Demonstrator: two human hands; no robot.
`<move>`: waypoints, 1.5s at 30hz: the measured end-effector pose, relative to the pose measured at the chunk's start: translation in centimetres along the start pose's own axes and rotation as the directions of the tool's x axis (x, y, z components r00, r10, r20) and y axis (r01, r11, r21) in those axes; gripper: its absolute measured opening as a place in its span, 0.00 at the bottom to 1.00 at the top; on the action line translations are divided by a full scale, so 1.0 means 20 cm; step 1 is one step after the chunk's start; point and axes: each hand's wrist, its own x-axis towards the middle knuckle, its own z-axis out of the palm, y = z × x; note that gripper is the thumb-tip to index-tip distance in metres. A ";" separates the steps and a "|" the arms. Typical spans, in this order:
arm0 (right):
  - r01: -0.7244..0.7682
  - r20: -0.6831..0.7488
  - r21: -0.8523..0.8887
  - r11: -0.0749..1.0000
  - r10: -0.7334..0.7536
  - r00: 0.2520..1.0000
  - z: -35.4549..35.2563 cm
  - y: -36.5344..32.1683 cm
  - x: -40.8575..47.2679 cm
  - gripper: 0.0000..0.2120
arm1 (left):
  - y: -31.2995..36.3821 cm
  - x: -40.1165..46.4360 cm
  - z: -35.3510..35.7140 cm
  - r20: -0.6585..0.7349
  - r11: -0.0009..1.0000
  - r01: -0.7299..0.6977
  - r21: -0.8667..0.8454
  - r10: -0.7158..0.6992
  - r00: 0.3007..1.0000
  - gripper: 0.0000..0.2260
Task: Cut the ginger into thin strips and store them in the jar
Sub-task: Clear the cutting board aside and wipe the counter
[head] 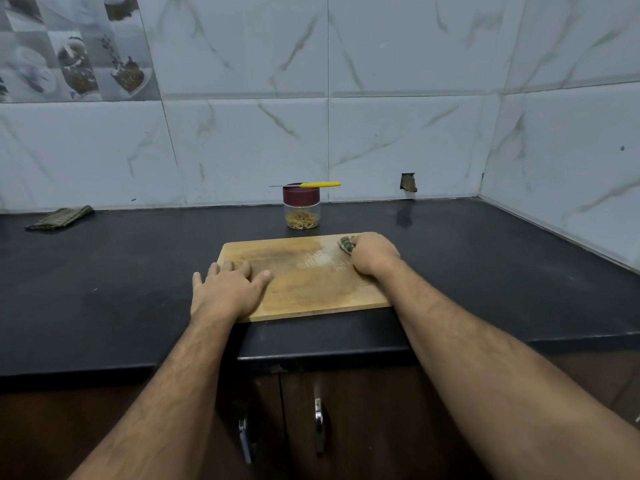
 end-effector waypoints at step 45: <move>0.061 0.059 -0.048 0.997 -0.058 0.997 0.00 0.00 0.34 0.21 | 0.35 0.04 0.04 0.076 0.983 -0.183 -0.022 0.184 0.980 0.24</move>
